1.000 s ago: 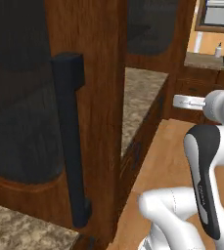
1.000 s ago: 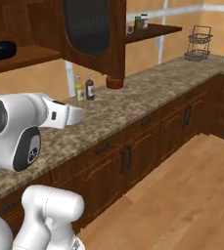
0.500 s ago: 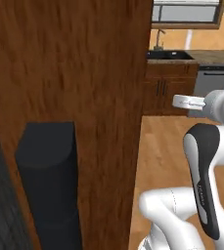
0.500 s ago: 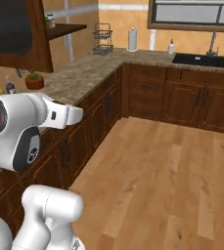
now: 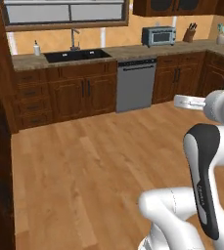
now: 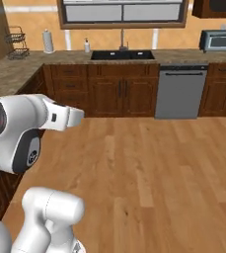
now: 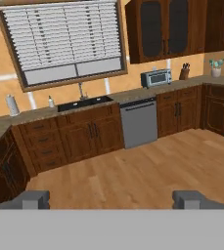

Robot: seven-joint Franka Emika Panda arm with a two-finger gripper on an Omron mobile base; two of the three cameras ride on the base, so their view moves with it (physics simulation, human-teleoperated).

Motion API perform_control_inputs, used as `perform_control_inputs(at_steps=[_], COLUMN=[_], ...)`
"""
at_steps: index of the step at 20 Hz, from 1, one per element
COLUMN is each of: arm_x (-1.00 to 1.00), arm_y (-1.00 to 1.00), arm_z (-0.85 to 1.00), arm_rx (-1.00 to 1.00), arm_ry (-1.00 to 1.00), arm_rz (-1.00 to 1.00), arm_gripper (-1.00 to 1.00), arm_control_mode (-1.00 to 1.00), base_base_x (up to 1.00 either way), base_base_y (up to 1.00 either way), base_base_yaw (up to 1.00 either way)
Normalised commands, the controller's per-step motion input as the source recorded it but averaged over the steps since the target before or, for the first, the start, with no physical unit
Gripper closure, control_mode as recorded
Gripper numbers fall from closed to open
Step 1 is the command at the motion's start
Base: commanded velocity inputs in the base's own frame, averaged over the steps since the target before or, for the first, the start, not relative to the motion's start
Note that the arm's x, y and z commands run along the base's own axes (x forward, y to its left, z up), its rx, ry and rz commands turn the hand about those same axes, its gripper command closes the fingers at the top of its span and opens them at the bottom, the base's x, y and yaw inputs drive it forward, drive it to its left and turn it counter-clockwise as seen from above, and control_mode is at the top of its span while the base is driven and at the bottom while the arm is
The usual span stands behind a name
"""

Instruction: Gather all objects into one cabinet and sort the glasses and bowls to opposite sides.

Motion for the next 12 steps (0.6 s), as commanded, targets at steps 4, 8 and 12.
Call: perform_control_inputs(at_steps=[4, 8, 12], arm_x=[0.00, 0.00, 0.00], arm_y=[0.00, 0.00, 0.00], arm_z=[0.00, 0.00, 0.00], arm_rx=[0.00, 0.00, 0.00], arm_ry=[0.00, 0.00, 0.00], arm_rz=[0.00, 0.00, 0.00], arm_gripper=[-1.00, -1.00, -1.00], arm_control_mode=[1.00, 1.00, 1.00], base_base_x=[0.67, 0.95, 1.00], base_base_y=[-0.67, -0.49, -0.21], base_base_yaw=[-0.21, -0.08, -0.17])
